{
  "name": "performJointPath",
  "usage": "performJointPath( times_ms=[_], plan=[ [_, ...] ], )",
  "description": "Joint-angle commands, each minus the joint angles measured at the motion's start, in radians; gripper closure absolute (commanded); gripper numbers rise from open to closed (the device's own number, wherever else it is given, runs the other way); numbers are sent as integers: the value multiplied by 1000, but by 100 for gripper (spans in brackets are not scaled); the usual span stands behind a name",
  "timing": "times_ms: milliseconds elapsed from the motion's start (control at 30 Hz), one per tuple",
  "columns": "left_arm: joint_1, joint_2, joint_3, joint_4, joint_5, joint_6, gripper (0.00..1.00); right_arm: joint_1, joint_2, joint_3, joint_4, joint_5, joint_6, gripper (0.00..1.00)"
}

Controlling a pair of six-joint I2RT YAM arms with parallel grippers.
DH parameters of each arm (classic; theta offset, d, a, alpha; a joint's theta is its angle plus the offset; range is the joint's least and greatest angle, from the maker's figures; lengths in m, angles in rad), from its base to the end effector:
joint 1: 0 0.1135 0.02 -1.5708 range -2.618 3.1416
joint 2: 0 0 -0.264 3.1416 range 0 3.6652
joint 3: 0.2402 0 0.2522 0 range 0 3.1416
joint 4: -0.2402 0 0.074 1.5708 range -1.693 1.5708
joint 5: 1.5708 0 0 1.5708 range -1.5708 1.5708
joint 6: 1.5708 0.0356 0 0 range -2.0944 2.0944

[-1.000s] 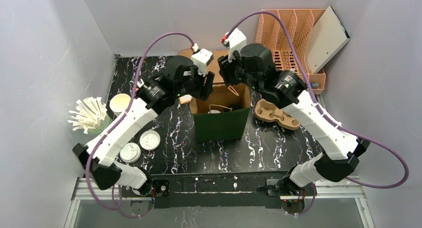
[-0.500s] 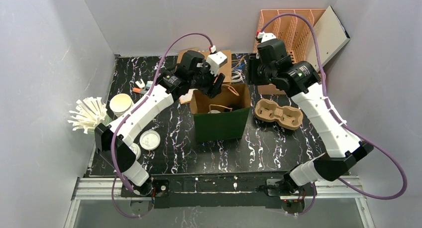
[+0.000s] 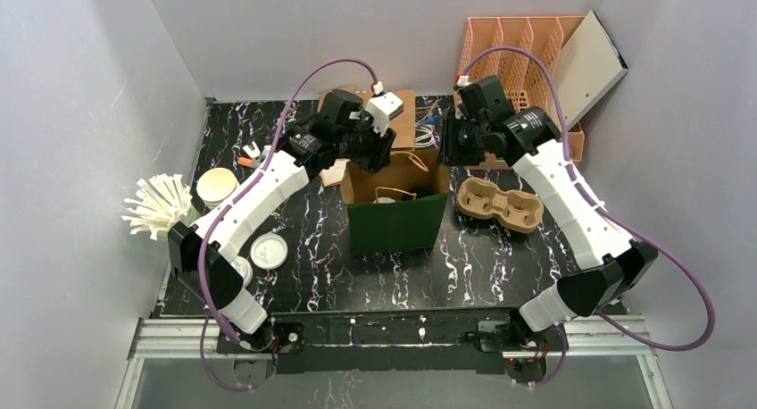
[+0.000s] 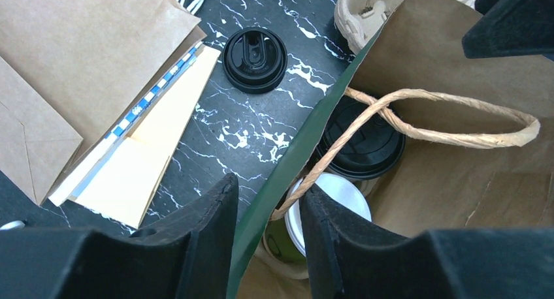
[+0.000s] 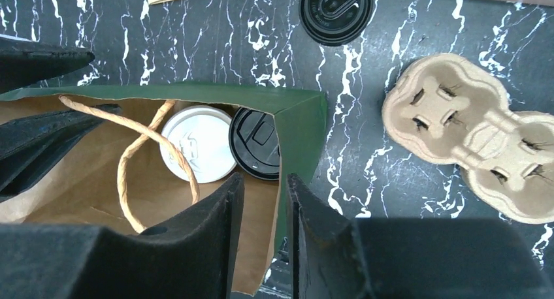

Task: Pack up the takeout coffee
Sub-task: Place the coffee cup on the cup tray.

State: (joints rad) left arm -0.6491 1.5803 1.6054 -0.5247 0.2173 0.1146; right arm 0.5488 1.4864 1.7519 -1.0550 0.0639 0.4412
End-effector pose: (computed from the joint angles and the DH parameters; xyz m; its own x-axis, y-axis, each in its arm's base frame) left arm 0.2832 -0.2245 0.3915 -0.2944 0.3636 -0.8838 0.7798 0.6260 -0.0022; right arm 0.2533 0.1522 0.4210 -0.7537 0.0387 -0.6561 -0.1774 0.9493 0.2597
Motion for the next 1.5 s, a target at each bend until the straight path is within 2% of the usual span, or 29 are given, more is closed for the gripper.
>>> performJointPath(
  times_ms=[0,67,200,267,433,600,767,900,1067,1167,1233,1333,1400,1467],
  plan=[
    [7,-60,5,-50,-6,-13,65,-11,34,17,-29,-55,-11,63],
    [6,-72,-6,-58,-14,-16,68,-12,54,24,-41,-58,-15,67],
    [7,-91,-10,-90,-26,-22,80,-13,80,41,-45,-41,-38,91],
    [7,-98,-6,-113,-23,-30,85,-12,100,57,-37,-20,-61,99],
    [6,-111,-9,-194,62,-57,96,-12,162,104,9,-25,-149,99],
    [6,-137,-31,-266,133,-154,97,-13,203,129,111,-114,-288,99],
    [6,-192,-88,-248,192,-307,92,-12,306,229,145,-264,-354,99],
    [5,-245,-142,-216,235,-381,80,-10,361,256,215,-347,-365,96],
    [5,-288,-165,-178,278,-422,60,13,378,270,312,-400,-412,79],
    [5,-295,-154,-175,252,-435,53,27,386,314,299,-379,-412,51],
    [5,-299,-138,-172,192,-435,49,29,371,331,286,-353,-400,42],
    [20,-286,-102,-148,113,-460,47,34,336,351,243,-245,-359,25],
    [51,-260,-72,-131,119,-478,46,36,322,371,182,-149,-318,19],
    [88,-235,-46,-111,142,-494,47,36,301,377,123,-42,-265,18]
  ],
)
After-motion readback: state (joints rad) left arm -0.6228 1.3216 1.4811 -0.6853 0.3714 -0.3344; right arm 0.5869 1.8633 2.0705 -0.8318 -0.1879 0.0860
